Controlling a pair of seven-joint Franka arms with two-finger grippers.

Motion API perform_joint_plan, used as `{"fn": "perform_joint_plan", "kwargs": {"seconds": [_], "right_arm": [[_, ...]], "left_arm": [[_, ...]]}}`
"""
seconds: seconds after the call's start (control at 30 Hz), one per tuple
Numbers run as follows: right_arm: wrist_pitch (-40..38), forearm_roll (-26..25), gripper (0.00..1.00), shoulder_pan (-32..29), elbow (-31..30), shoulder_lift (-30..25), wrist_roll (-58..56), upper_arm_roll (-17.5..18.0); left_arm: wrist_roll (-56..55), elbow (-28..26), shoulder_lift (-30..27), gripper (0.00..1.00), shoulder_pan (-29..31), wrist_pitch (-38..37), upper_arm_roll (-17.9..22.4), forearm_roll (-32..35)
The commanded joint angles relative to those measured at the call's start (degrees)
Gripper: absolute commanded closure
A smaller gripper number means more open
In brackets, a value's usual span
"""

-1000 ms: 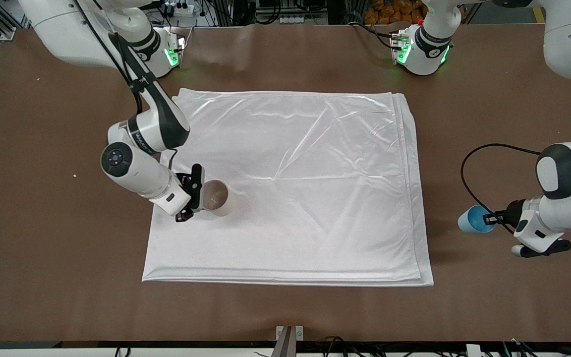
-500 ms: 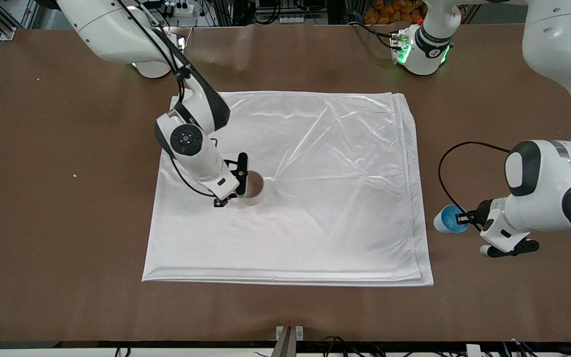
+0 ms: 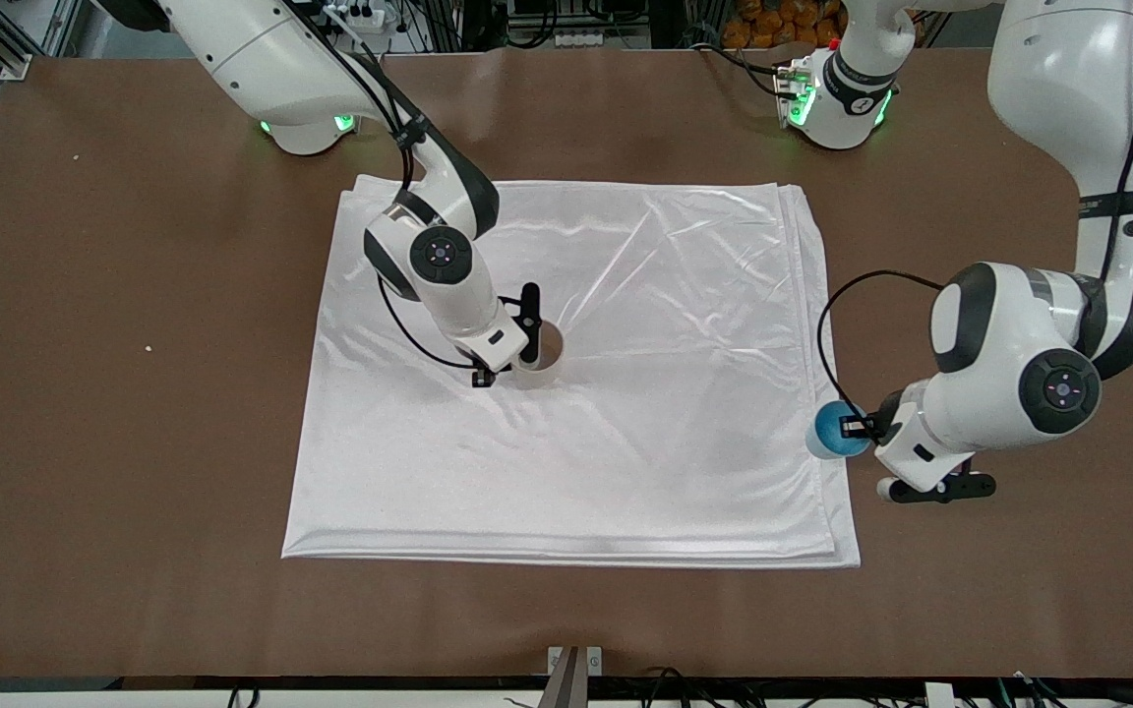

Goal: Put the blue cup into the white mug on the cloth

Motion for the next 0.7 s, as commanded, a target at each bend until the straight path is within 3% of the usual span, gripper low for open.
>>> {"fn": "perform_joint_plan", "kwargs": {"seconds": [0.0, 0.33, 0.67], "right_arm": [[0.43, -3.42, 1.00, 0.90, 1.77, 1.94, 2.75, -0.49], [2.11, -3.42, 0.95, 1.52, 1.59, 2.83, 2.75, -0.49], [1.76, -3.42, 0.67, 1.26, 1.77, 2.74, 2.84, -0.49]], "left_arm": [[-3.26, 0.04, -1.09, 1.00, -2.64, -0.94, 0.36, -0.37], [-9.15, 0.04, -1.09, 1.00, -8.17, -1.03, 0.44, -0.29], [-17.67, 0.04, -1.09, 1.00, -13.98, -1.03, 0.62, 0.94]]}}
